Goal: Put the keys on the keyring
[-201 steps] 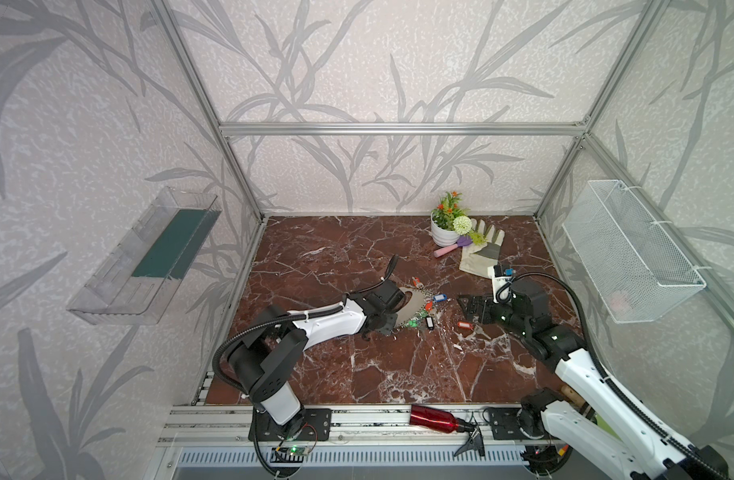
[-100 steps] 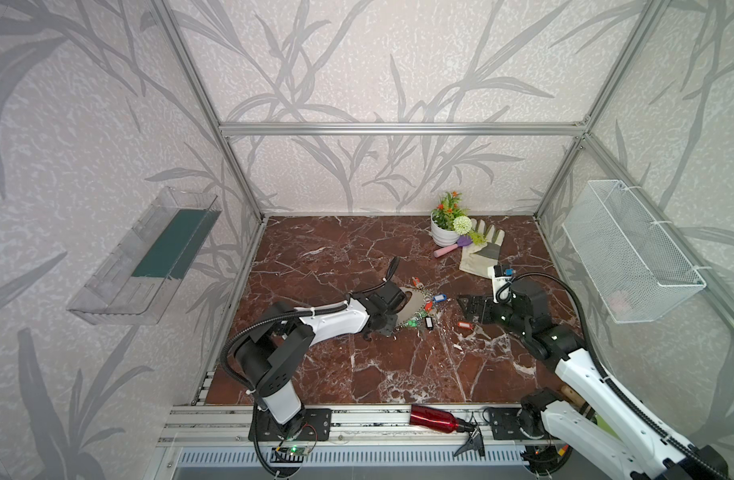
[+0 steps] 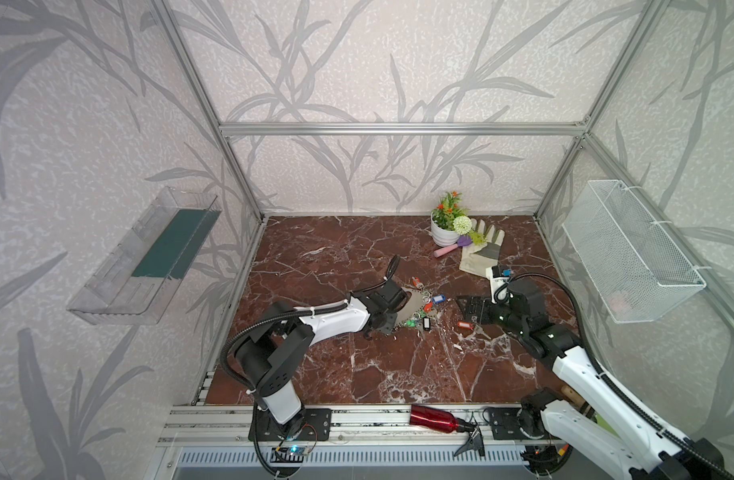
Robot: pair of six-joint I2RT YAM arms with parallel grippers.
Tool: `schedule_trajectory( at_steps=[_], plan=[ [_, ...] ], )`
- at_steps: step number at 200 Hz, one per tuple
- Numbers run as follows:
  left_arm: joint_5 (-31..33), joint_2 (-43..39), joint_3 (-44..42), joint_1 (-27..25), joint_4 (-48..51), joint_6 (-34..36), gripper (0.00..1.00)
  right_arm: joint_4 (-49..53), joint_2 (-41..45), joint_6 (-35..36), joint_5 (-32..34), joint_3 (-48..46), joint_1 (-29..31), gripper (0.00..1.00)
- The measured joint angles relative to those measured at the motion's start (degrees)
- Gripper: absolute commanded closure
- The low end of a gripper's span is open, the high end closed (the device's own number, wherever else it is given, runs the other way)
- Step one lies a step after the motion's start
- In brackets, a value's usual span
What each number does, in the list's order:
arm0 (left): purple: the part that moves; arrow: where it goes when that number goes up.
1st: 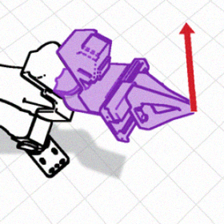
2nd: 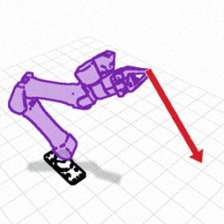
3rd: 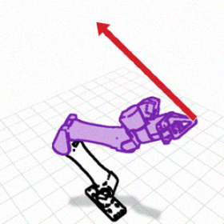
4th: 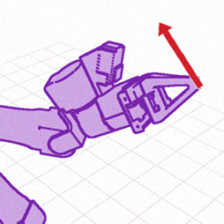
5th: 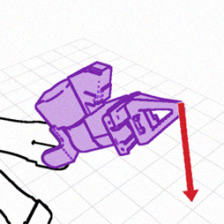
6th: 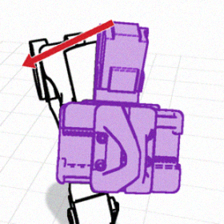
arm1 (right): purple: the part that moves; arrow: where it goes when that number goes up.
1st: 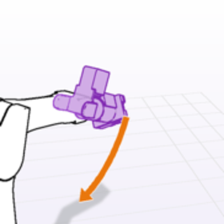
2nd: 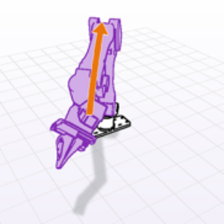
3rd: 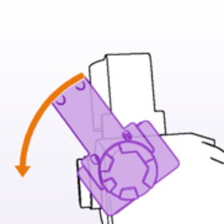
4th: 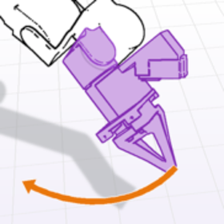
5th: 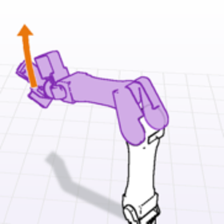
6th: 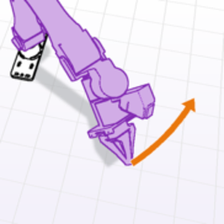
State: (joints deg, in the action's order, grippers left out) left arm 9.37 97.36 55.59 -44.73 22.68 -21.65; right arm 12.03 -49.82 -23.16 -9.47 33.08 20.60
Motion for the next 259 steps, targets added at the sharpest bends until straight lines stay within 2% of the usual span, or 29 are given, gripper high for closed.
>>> schedule_trajectory(
  at_steps=[82,100,161,230,259],
  plan=[
    [0.5,1.0,1.5,0.0,1.4,0.0,0.96,-0.6,-0.2,0.0,0.0,-0.2,0.0,0.0],
    [0.5,1.0,1.7,0.0,1.7,0.0,1.0,-1.3,-0.8,0.0,0.0,-0.2,0.0,0.0],
    [-0.2,1.0,3.0,0.0,2.6,0.0,0.99,-2.0,-2.0,0.0,-0.5,-0.2,0.0,0.0],
    [-0.5,1.0,3.3,0.0,2.7,0.0,0.93,-2.8,-2.0,0.0,-0.7,-0.5,0.0,0.0],
    [-0.3,1.0,3.3,0.0,2.7,0.0,0.87,-2.8,-2.0,0.0,-0.7,-0.5,0.0,0.0]
  ],
)
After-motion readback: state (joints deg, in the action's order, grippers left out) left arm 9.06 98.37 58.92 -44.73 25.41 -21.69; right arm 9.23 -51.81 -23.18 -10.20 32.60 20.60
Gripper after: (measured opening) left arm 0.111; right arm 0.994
